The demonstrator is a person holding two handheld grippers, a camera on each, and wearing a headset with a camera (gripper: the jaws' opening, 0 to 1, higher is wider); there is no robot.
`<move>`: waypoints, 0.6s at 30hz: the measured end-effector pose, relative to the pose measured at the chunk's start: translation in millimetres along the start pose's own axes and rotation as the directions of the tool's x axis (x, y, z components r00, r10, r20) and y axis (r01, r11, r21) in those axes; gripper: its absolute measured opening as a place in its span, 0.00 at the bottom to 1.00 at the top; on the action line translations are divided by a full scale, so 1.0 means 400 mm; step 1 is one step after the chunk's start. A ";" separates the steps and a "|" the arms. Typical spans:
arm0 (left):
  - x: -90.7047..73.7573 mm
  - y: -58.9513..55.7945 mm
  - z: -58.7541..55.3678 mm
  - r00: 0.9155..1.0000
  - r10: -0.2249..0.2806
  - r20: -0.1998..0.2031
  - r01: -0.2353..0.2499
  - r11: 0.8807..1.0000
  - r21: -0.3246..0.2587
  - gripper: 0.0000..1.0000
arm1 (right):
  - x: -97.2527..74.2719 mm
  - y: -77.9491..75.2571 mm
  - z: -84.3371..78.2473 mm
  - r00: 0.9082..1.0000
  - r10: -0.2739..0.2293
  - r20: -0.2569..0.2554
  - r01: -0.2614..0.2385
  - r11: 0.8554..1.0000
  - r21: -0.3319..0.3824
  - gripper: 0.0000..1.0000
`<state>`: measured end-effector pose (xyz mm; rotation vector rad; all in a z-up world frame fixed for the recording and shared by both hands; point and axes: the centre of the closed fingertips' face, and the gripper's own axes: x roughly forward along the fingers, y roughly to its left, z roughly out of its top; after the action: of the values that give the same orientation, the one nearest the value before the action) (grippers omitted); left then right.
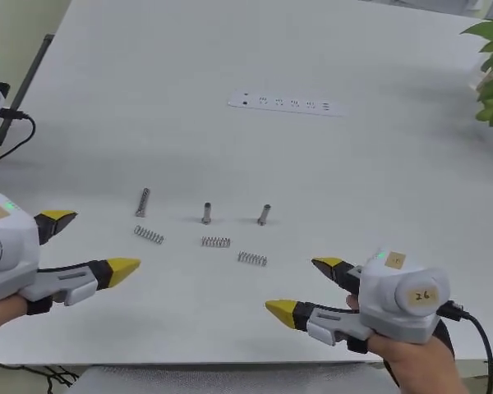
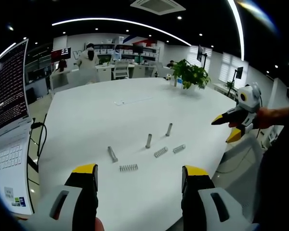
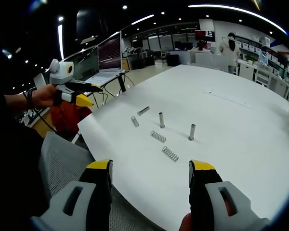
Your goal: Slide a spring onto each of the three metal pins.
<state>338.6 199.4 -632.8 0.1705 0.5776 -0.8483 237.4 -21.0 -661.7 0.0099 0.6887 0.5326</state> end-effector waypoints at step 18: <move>0.046 0.022 0.033 0.999 -0.037 0.005 0.037 0.999 0.034 0.66 | -0.010 -0.004 0.005 1.000 -0.018 0.005 0.017 1.000 0.002 0.63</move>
<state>360.1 188.4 -632.4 0.1886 0.5626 -0.8945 236.8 -23.9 -657.9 0.0072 0.6842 0.5149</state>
